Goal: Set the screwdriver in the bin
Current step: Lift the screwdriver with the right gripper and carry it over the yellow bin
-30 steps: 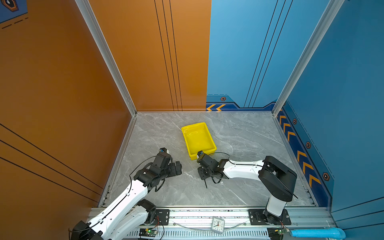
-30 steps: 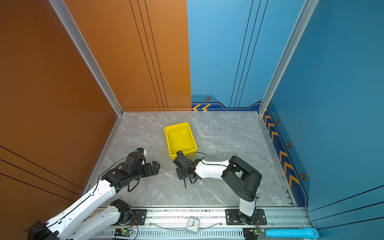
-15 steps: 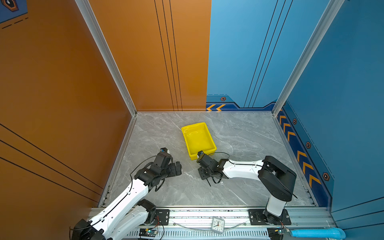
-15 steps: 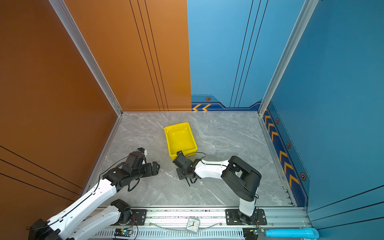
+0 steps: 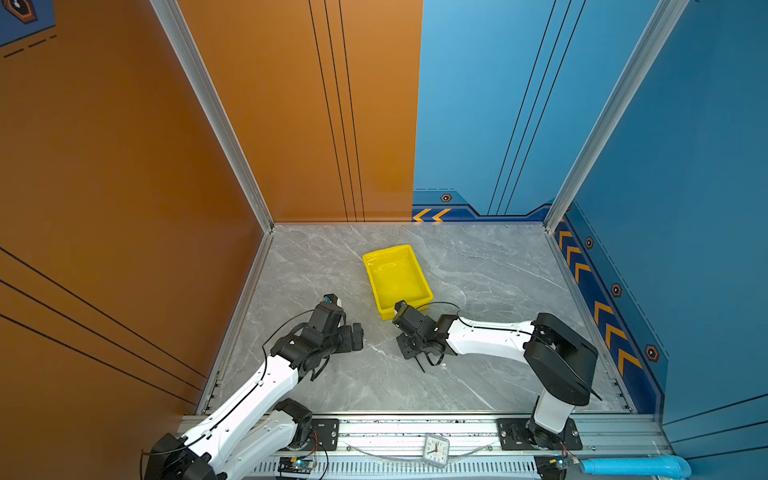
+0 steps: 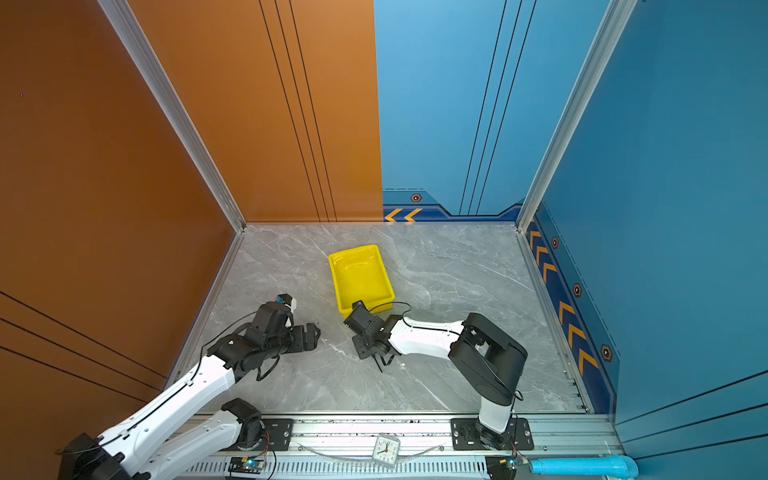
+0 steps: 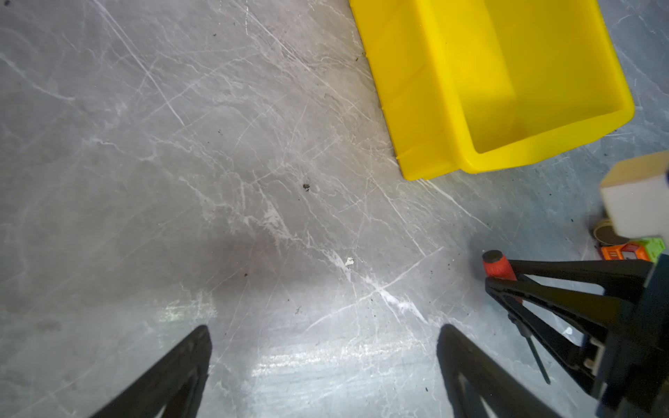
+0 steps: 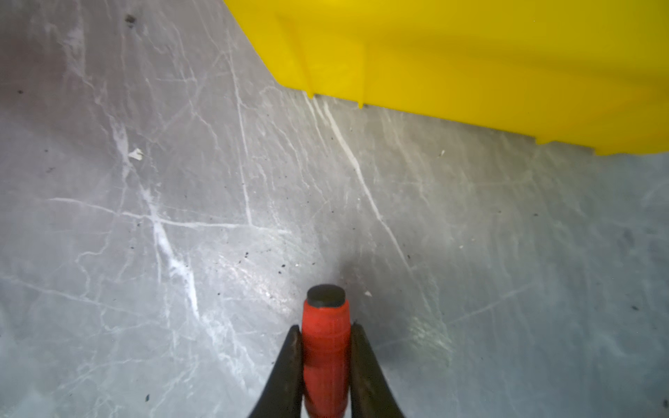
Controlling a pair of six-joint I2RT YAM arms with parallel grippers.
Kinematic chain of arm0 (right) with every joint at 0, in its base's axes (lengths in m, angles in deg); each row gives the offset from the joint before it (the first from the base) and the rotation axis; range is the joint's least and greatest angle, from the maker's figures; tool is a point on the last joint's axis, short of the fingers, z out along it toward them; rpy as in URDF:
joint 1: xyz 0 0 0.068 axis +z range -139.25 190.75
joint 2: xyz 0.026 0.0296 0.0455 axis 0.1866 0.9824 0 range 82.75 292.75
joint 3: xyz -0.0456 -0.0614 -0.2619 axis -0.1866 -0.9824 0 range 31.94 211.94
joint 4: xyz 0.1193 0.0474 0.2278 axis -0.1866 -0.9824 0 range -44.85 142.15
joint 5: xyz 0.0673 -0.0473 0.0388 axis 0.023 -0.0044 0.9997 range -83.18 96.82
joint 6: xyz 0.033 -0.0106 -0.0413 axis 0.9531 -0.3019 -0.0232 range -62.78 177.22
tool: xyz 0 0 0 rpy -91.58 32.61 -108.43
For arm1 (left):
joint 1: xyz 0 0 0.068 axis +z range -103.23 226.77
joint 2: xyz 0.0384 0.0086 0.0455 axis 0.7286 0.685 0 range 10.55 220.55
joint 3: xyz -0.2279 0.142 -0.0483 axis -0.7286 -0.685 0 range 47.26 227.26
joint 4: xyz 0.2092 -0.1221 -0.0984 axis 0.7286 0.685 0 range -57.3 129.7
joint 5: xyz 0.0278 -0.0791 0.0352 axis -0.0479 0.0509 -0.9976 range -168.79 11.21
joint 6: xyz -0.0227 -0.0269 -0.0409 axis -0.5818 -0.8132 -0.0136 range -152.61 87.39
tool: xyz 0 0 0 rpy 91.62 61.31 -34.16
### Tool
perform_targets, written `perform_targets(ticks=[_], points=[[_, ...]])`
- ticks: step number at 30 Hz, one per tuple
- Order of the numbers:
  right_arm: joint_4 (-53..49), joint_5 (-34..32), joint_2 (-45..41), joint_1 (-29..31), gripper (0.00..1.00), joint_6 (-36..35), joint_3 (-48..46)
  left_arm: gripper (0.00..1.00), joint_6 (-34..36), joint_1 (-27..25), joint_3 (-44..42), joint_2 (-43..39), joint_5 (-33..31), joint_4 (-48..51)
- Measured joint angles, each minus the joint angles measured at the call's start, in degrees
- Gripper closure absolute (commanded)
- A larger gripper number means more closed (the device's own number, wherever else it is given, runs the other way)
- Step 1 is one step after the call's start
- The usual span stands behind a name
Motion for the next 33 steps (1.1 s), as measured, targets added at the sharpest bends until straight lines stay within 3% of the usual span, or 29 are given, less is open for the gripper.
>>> perform_targets(ticks=[9,16,33], points=[[-5.05,0.13,-5.03,-1.11,1.00,-2.60,7.50,0.02,4.31,1.33,3.69,1.88,0.42,-0.72],[-9.11,1.66,-4.85,-6.38,1.00,-4.61,16.94,0.02,7.87,1.95,7.85,4.61,1.25,-1.25],[-13.66,5.18,9.94,-16.83,1.00,-8.17,37.70,0.02,7.41,2.47,11.93,9.70,1.42,-4.63]])
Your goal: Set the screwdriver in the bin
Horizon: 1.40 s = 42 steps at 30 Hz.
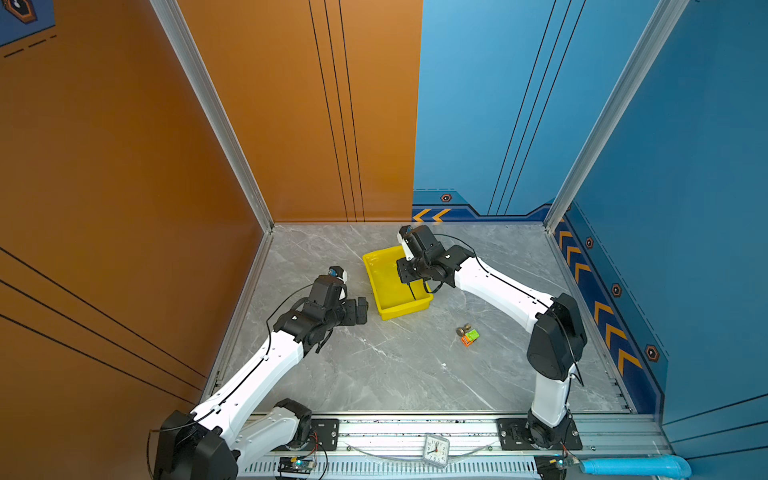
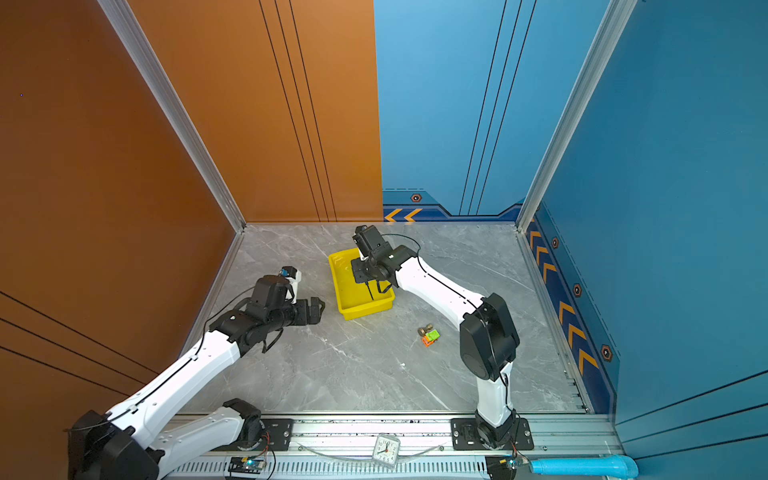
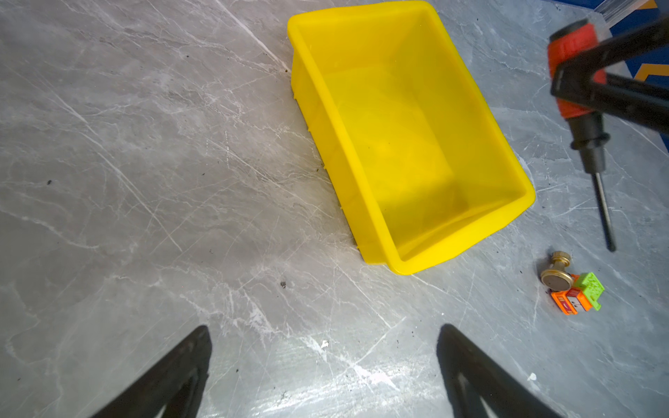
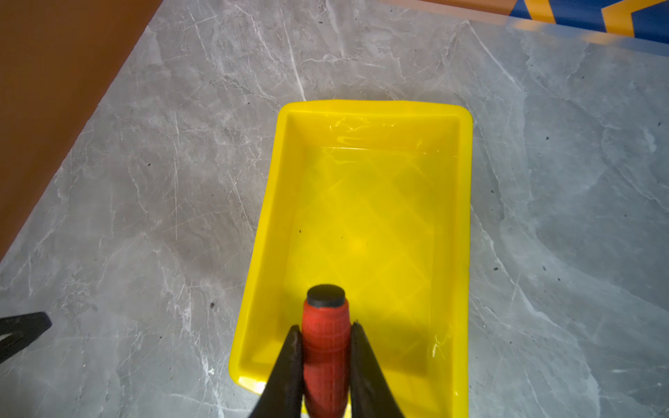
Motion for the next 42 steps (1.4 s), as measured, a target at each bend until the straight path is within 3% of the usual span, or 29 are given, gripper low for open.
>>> perform_targets(ticks=[20,42], points=[[-0.57,2.56,20.35,-5.88,1.00,-0.57,19.61,0.02,0.94,-0.87,5.25,7.19,0.04,-0.31],[-0.52,-0.24,29.62,-2.47,1.00,0.02,23.58,0.02,1.99,-0.87,5.33,11.26,3.08,-2.32]])
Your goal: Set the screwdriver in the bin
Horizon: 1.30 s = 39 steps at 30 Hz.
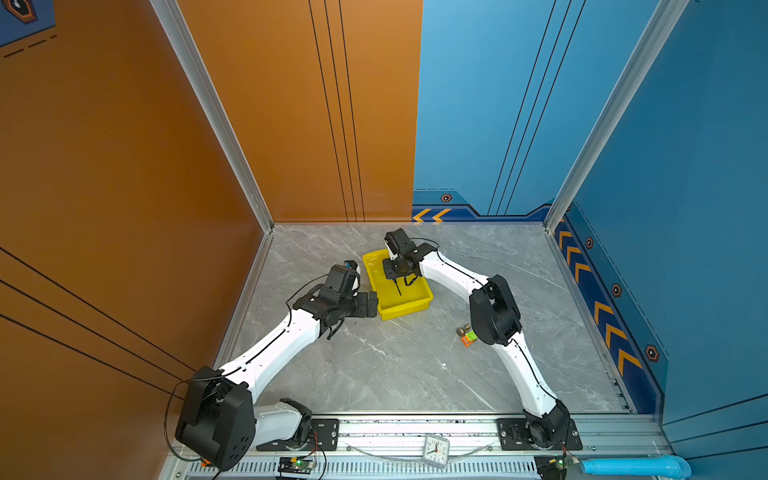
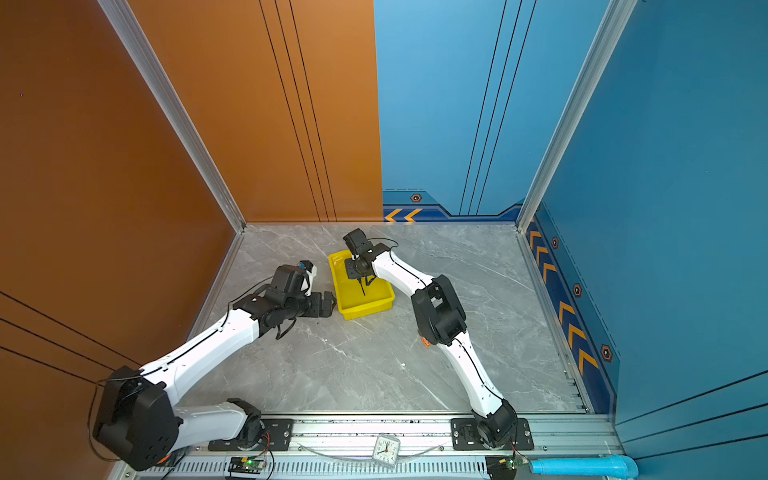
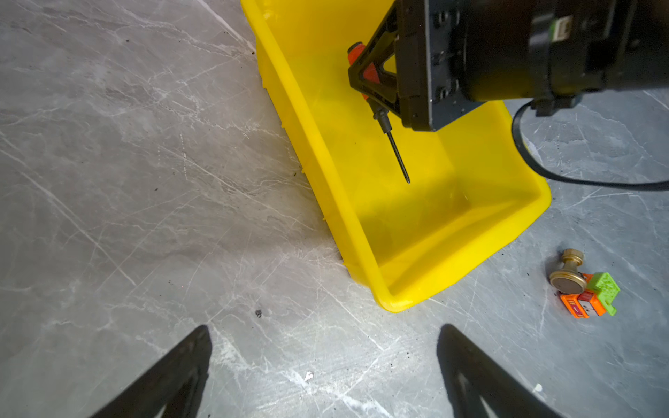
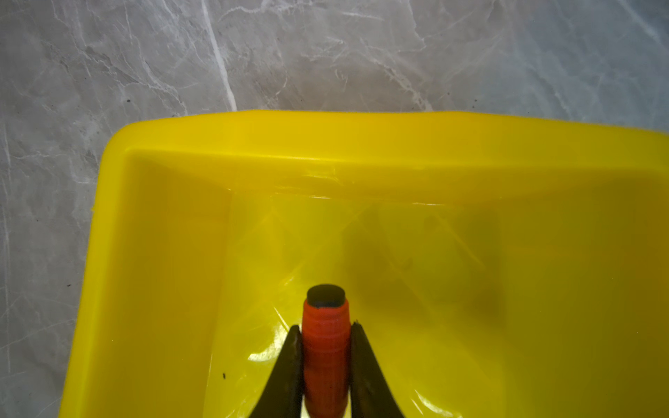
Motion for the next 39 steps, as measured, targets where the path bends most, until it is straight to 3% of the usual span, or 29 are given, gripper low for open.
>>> perform_targets(ticks=[16,21,31,39], points=[[0.00,-1.55,2.05,0.17,0.98,0.68,0.39,0.02,4.66,-0.52,-1.73,-0.24,6.10,-4.63],[-0.04,-2.29,2.36,0.39,0.90,0.68,0.39,0.02,5.42,-0.63,-1.73,-0.24,6.45,-4.63],[-0.02,-4.33,2.36,1.36,0.61,1.68,0.39,0.02,5.97,-0.63,-1.79,-2.34,6.38,-4.39],[-0.09,-6.56,1.88,1.77,0.57,1.64,0.39,0.02,5.99,-0.63,-1.86,-5.77,5.81,-2.89]])
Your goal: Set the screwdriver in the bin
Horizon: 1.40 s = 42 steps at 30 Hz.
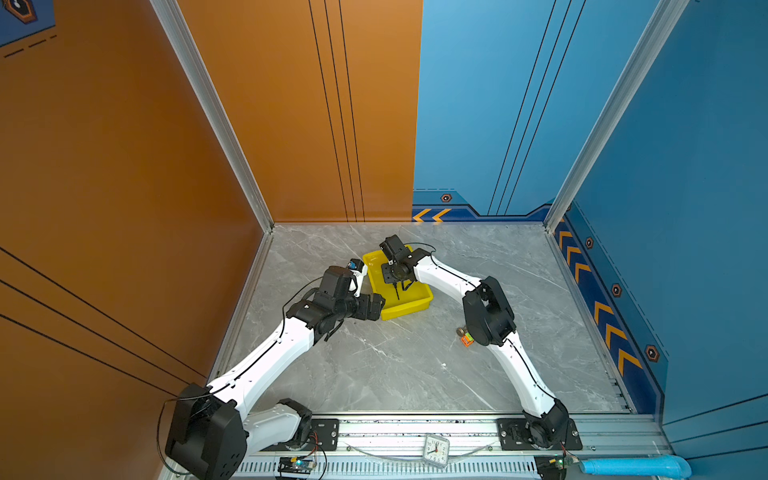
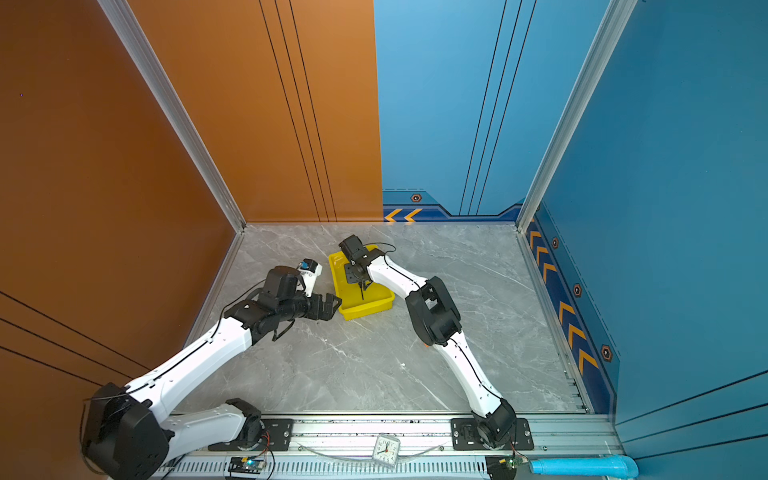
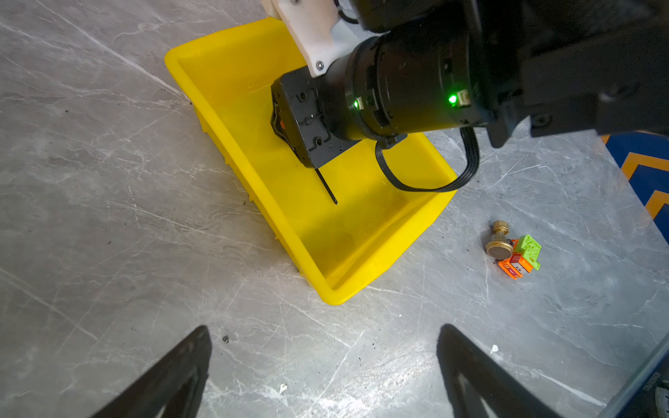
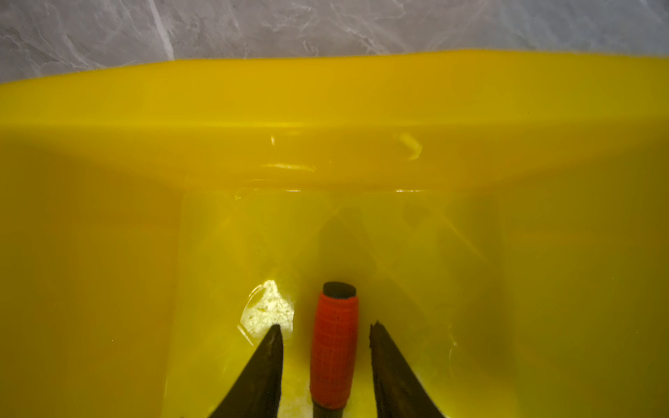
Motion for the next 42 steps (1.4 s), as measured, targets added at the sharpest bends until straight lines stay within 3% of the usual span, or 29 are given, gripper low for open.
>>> perform_targets(ticks=[4,9,15,22,27,31,35,42], points=[[0.00,-1.42,-3.85,1.31,0.52,-1.11,-0.98,0.02,-0.02,0.00,-0.44,-2.21,-1.55,0.92],[0.68,-3.13,-15.13,3.37,0.47,-2.71,-6.73,0.02,-0.09,0.07,-2.01,-5.38,-5.25,2.58],[2.56,-5.99,-31.36,3.98,0.44,-3.82,-18.62,0.02,-0.50,0.94,-3.34,-8.15,-10.80,5.46],[3.08,-9.09,-46.42,3.04,0.34,-4.07,-35.01,0.02,-2.23,1.49,-3.34,-10.73,-17.14,8.96],[2.95,-10.45,-59.17,-1.05,0.19,-3.45,-48.13,0.02,-1.51,2.49,-3.65,-12.35,-21.38,9.53],[3.06,-11.37,-70.03,-6.64,0.00,-2.34,-57.86,0.02,0.81,3.30,-5.79,-12.70,-26.91,8.57],[2.99,-12.17,-77.42,-11.32,0.00,-2.16,-64.96,0.02,4.02,5.14,-10.01,-12.68,-31.01,6.10],[3.17,-15.13,-88.32,-19.87,0.00,-0.72,-75.49,0.02,8.85,10.21,-14.86,-12.57,-30.80,-2.82]])
